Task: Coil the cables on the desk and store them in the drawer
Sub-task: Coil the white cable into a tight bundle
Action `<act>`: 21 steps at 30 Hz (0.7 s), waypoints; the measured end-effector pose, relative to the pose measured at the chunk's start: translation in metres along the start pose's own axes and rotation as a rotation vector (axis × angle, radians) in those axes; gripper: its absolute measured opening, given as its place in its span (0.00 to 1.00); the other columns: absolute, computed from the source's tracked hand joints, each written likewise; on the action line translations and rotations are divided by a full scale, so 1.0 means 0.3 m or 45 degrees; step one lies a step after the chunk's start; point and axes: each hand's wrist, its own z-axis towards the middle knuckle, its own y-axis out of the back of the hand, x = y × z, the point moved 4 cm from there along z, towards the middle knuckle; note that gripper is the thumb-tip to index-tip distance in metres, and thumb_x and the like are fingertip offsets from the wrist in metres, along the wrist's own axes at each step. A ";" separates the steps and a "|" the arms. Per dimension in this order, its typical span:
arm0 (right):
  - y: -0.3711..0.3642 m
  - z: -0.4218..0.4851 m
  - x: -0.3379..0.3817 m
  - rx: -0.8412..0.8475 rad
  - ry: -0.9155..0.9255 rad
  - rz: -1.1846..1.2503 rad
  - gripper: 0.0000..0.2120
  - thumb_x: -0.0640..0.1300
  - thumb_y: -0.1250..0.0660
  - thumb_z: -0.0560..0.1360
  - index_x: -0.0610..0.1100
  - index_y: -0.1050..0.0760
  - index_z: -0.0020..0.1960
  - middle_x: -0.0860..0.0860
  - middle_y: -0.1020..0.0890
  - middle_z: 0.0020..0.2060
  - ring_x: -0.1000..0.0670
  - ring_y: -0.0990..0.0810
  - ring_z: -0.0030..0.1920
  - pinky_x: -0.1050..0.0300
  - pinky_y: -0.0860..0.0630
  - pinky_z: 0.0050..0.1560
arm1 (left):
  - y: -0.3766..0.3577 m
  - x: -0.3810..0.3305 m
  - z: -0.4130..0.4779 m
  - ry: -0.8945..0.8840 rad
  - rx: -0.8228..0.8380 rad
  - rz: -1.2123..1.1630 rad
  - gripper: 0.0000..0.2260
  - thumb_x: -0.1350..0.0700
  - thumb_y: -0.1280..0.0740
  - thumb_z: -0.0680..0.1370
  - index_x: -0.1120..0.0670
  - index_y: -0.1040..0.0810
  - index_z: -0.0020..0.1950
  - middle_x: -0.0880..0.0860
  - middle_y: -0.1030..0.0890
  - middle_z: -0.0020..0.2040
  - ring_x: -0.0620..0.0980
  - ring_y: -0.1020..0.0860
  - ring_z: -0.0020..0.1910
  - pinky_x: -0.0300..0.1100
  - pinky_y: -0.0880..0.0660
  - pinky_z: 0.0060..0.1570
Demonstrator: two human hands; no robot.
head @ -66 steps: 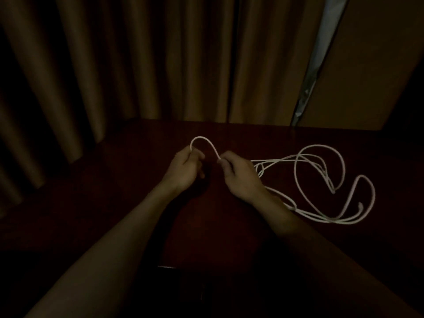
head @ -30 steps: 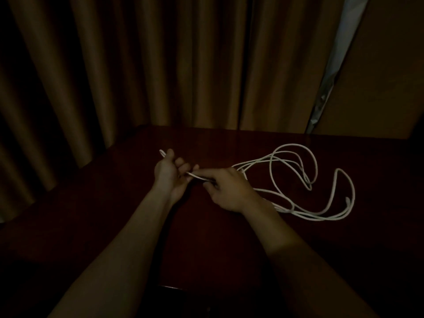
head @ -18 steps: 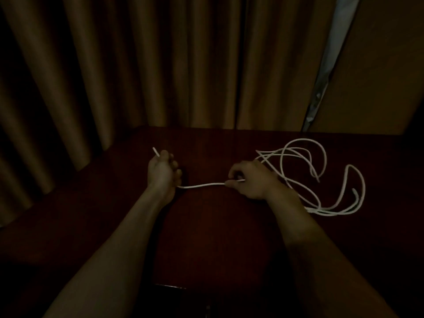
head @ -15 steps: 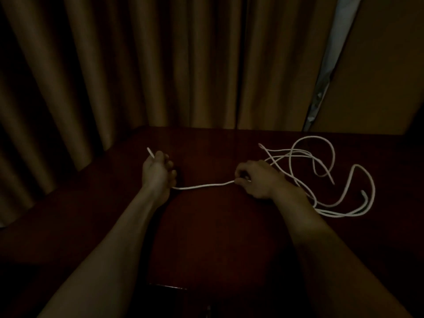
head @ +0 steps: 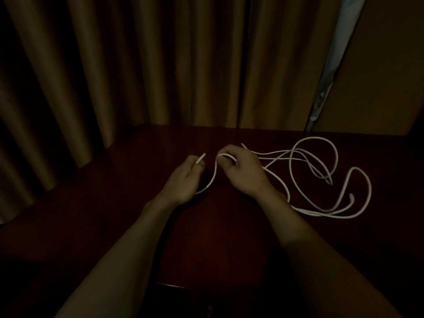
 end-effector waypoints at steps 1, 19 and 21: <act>-0.002 0.003 0.007 -0.017 0.006 0.054 0.04 0.46 0.33 0.81 0.51 0.19 0.49 0.57 0.16 0.41 0.57 0.18 0.45 0.52 0.22 0.49 | -0.003 -0.002 -0.003 -0.021 0.032 0.043 0.10 0.45 0.43 0.86 0.46 0.25 0.52 0.48 0.20 0.46 0.49 0.21 0.44 0.50 0.27 0.47; -0.068 -0.032 0.109 0.038 0.234 -0.301 0.23 0.55 0.52 0.85 0.45 0.22 0.59 0.49 0.16 0.46 0.47 0.22 0.48 0.45 0.26 0.53 | 0.023 -0.019 -0.009 -0.199 -0.152 -0.230 0.15 0.52 0.46 0.89 0.54 0.23 0.52 0.52 0.17 0.40 0.46 0.18 0.36 0.40 0.23 0.38; -0.078 -0.036 0.092 0.119 0.157 -0.058 0.17 0.50 0.49 0.87 0.44 0.23 0.54 0.49 0.18 0.40 0.49 0.21 0.41 0.46 0.26 0.48 | 0.032 -0.016 -0.007 -0.058 -0.159 -0.333 0.13 0.52 0.44 0.88 0.54 0.22 0.53 0.52 0.18 0.42 0.46 0.20 0.36 0.41 0.25 0.37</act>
